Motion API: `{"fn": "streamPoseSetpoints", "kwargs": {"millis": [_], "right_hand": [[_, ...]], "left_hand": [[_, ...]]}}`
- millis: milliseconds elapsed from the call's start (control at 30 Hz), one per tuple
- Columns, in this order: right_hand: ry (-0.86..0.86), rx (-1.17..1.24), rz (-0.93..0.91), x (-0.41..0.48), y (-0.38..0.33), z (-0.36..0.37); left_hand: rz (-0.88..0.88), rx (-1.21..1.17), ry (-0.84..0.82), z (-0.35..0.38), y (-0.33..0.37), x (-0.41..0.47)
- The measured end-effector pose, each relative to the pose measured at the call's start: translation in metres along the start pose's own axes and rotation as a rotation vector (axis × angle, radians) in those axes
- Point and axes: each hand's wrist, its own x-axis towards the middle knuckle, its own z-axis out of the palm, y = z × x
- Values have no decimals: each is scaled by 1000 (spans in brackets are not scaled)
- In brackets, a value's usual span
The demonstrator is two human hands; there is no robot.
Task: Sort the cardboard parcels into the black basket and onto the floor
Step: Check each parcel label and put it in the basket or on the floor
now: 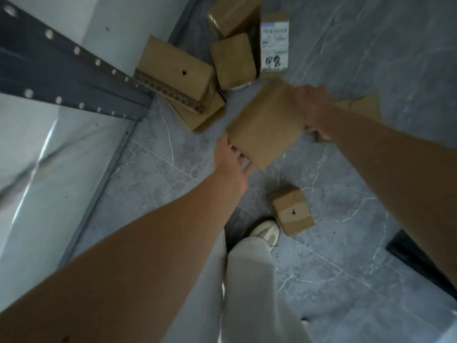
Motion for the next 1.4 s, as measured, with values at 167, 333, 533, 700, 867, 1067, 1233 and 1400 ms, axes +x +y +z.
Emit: {"fn": "streamPoseSetpoints", "kwargs": {"millis": [167,333,533,700,867,1067,1233,1400], "right_hand": [[119,575,233,-92,7,-79],[145,740,142,-262,-42,-209],[379,955,-80,-425,-136,-375],[409,1072,-227,-528,-194,-438],[309,1129,-426,-608,-215,-426],[80,1042,-601,-660,-232,-358],[-142,903,-725,-705,-255,-285],[-389,707,-803,-772,-314,-223]], "left_hand": [[44,222,-11,26,39,-102],[227,386,-109,76,126,-274],[671,509,-374,139,236,-482],[1042,633,-400,111,268,-629],[1302,527,-358,33,229,-721],[1373,383,-113,-76,164,-755],[1361,208,7,-168,123,-782],[1425,86,52,-271,93,-821]]}}
